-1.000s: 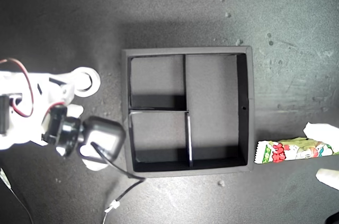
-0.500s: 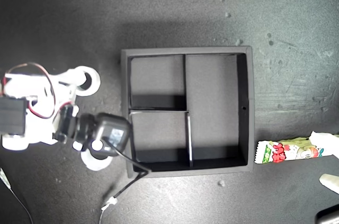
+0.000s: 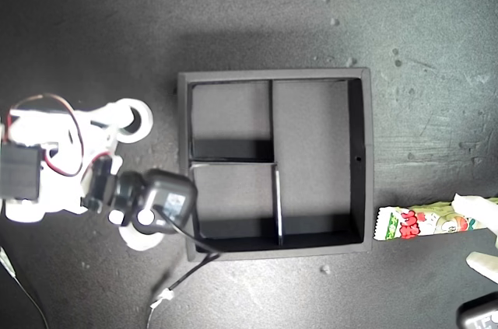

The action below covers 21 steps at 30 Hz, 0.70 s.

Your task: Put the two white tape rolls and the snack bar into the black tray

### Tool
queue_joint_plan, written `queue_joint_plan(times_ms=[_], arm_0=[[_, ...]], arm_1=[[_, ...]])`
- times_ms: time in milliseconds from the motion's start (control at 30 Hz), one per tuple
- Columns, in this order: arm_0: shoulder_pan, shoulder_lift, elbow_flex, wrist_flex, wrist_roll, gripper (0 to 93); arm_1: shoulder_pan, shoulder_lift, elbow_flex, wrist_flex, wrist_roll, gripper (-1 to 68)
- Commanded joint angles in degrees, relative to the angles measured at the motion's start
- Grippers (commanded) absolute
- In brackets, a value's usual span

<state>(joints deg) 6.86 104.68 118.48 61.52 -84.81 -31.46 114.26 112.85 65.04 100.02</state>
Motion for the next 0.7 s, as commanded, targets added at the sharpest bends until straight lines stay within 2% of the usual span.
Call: queue_joint_plan(times_ms=[0, 667], arm_0=[[0.8, 2.3, -3.0, -0.6, -0.2, 17.3], [1.1, -2.0, -6.7, 1.0, 0.6, 17.1]], arm_1=[[0.5, 0.8, 0.0, -1.2, -1.0, 28.0], [0.7, 0.8, 1.2, -3.3, -2.5, 27.2]])
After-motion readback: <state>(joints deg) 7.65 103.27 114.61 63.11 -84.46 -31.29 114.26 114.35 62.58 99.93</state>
